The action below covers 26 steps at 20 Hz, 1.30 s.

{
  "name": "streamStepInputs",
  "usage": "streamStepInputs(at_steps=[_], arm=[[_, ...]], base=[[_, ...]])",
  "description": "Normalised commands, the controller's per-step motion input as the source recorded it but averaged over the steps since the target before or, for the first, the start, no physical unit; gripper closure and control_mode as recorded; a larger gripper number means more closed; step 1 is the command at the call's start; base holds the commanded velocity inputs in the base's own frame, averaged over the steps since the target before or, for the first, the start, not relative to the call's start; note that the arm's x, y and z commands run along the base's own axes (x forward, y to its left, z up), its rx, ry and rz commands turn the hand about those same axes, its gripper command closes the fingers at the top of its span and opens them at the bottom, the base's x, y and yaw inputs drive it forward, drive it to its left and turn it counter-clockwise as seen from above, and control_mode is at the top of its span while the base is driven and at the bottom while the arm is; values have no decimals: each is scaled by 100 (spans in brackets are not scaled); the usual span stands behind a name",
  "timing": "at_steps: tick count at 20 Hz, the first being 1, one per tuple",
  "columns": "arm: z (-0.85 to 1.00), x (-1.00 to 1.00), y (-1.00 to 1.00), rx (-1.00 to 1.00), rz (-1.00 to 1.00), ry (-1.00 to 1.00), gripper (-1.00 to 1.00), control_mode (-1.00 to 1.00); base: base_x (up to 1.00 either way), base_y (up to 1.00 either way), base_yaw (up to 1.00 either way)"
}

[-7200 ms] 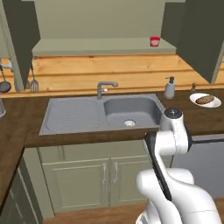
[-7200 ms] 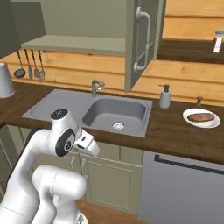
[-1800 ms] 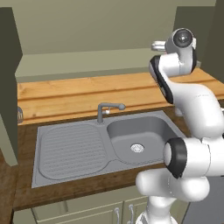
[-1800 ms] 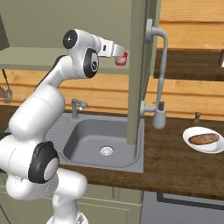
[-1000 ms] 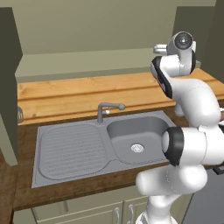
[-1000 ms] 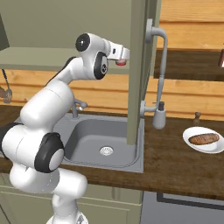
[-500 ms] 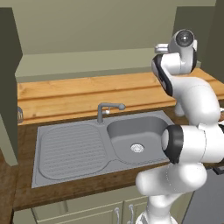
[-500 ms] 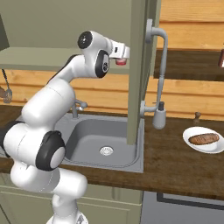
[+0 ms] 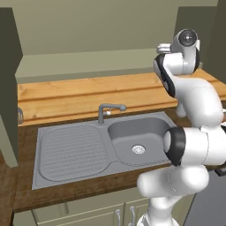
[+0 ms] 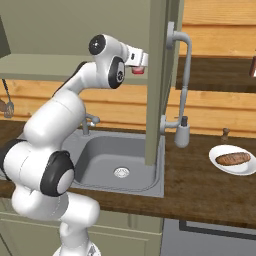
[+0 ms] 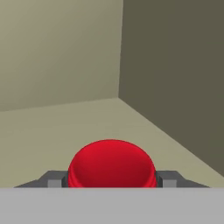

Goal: From the different types of pastries on the counter, select a croissant and place it on the cutting board. Then retrieve a jar of jam from the cabinet and place it alongside the croissant on the cutting board.

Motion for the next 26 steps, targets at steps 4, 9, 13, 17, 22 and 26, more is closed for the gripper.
streamStepInputs(at_steps=[4, 9, 13, 17, 22, 26], arm=[[5, -36, 0, 3, -4, 0, 100, -100], [12, -80, 0, 11, -7, 0, 100, -100], [37, -100, 0, 14, -4, -1, 100, -100], [18, -100, 12, 5, -1, 0, 100, -100], [-37, -100, 43, -1, 0, -1, 100, -100], [-64, -100, 78, -8, 0, -3, 100, -100]], base=[[0, 0, 0], [0, 0, 0], [0, 0, 0], [0, 0, 0], [0, 0, 0], [0, 0, 0]])
